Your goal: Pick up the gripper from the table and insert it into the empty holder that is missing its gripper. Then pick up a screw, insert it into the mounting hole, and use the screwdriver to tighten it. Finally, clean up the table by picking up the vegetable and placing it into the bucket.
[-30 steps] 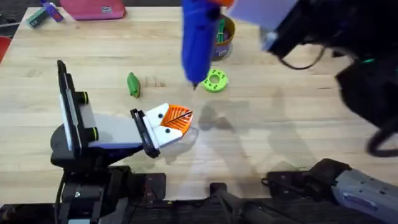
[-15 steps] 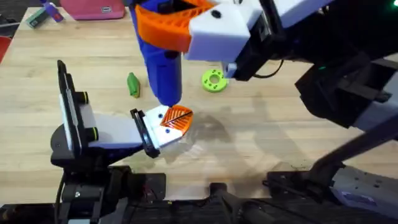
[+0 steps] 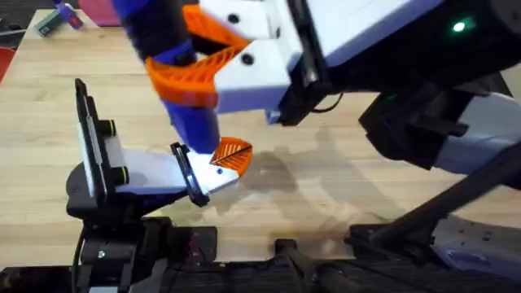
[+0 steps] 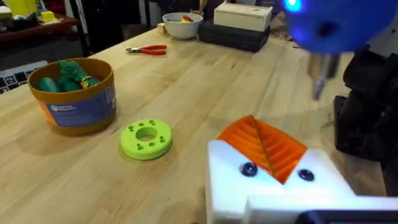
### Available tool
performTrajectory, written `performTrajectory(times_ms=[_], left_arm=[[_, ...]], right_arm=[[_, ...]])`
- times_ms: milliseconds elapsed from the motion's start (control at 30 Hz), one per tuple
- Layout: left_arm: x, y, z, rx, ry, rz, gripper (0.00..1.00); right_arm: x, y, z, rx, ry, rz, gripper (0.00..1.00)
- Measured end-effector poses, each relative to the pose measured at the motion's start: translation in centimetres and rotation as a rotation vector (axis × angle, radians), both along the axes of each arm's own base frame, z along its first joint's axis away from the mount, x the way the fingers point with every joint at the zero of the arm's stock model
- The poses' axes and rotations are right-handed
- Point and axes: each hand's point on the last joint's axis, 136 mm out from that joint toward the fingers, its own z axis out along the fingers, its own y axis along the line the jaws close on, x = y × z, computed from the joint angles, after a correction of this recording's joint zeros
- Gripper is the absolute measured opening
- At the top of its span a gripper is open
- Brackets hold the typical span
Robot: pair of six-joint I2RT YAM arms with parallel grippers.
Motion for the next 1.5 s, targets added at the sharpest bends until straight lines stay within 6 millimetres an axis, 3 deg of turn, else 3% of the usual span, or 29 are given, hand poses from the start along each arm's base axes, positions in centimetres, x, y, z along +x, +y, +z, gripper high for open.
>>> performTrajectory(times_ms=[333,1500], left_arm=[[0.0,0.0,0.0,0.000,0.000,0.000,0.020],[0.0,0.0,0.0,0.000,0.000,0.000,0.020]], right_arm=[[0.5,1.7,-2.1,-0.048,0.026,0.036,0.023],[-0.3,1.7,-2.5,-0.058,-0.113,0.062,0.023]])
